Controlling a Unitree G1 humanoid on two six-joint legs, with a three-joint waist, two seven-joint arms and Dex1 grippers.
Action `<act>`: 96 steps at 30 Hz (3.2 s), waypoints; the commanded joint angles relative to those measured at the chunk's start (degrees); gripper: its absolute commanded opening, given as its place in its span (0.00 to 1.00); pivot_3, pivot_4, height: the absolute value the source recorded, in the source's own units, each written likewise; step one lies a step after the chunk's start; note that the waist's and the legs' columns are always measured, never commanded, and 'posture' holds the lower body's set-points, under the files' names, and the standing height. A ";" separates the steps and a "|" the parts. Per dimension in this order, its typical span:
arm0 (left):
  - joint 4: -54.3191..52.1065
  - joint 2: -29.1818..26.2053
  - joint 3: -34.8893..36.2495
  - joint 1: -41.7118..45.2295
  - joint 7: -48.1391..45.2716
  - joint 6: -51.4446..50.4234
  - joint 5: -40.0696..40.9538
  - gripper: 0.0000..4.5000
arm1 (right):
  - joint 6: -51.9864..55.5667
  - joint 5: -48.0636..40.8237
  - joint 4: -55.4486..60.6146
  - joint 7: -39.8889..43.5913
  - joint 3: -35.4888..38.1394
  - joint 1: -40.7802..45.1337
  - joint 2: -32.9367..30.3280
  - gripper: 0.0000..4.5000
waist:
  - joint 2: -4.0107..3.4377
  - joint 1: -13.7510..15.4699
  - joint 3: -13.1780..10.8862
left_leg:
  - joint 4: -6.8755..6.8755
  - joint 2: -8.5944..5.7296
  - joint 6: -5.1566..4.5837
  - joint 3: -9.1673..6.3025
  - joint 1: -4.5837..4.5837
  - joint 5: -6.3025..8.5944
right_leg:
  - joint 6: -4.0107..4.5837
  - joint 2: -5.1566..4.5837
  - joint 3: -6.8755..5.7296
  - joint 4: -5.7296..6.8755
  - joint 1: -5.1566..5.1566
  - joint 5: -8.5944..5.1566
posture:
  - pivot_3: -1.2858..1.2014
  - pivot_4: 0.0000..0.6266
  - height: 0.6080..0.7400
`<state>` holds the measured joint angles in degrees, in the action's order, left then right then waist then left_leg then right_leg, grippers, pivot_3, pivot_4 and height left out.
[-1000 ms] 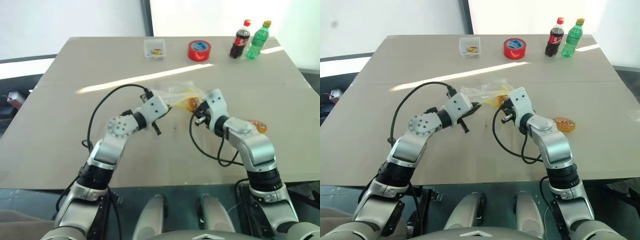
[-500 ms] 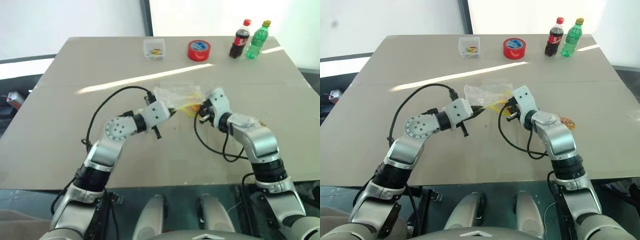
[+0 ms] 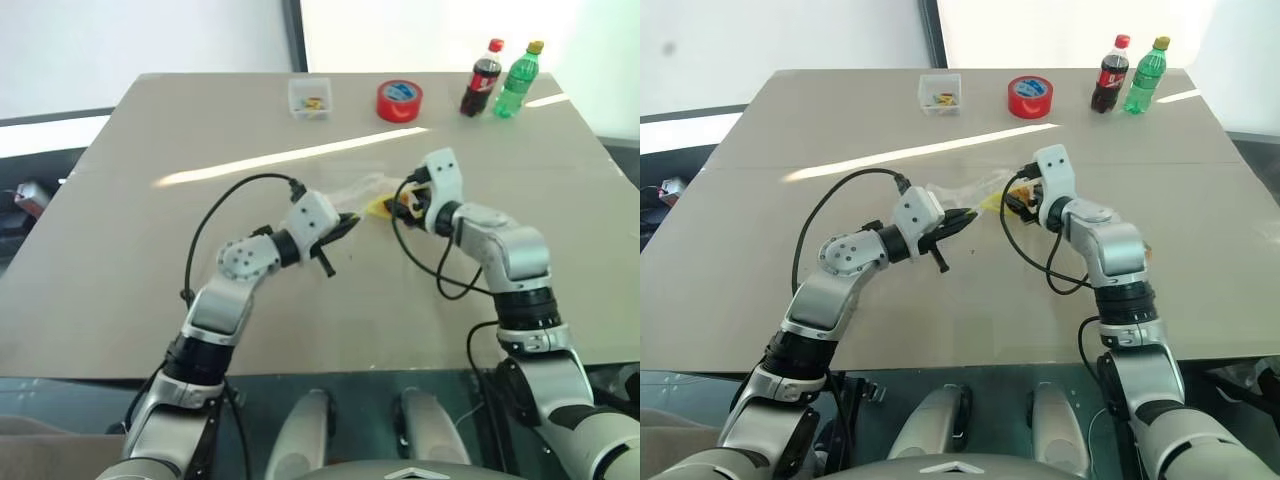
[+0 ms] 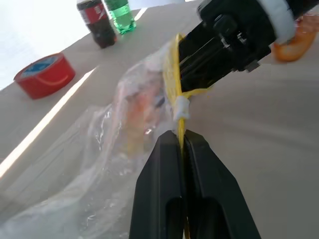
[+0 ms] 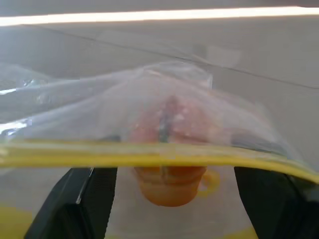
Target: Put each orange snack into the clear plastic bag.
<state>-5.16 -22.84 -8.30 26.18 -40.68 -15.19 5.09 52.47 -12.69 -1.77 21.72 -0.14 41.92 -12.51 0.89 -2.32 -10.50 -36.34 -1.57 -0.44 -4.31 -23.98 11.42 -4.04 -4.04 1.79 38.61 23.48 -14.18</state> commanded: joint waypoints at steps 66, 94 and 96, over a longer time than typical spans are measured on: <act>-1.12 4.92 0.58 2.52 7.20 -7.11 1.49 0.00 | -10.60 2.50 8.80 25.94 -14.59 3.00 -17.51 0.01 | 0.00 1.60 -0.02 | -0.06 -0.11 -0.01 -0.51 0.06 0.02 | -0.01 -0.11 -0.56 -0.73 -0.66 0.01 | 0.52 0.24 1.00; -3.62 5.14 -1.27 1.66 1.03 -5.30 5.16 0.00 | -27.52 12.45 -6.99 16.43 -14.94 8.09 -3.44 0.01 | -0.02 0.58 -0.02 | 0.01 -0.11 -0.01 -0.50 0.12 0.01 | 0.00 -0.08 -0.54 -0.69 -0.65 0.02 | 0.52 0.24 1.00; -4.10 5.10 -1.37 1.18 -0.21 -4.75 6.06 0.00 | -25.33 10.70 -5.19 17.27 -13.94 8.24 -2.89 0.01 | -0.03 0.43 -0.02 | 0.02 -0.10 0.00 -0.51 0.12 0.01 | 0.00 -0.06 -0.54 -0.68 -0.65 0.02 | 0.52 0.24 1.00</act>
<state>-6.27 -17.81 -9.34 27.51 -39.38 -21.61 9.52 26.09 0.36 -11.52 38.15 -16.45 47.73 -16.28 0.87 -1.89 -10.52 -36.33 -1.67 -0.44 -4.83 -23.86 11.44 -4.04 -4.10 1.24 37.93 22.83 -14.17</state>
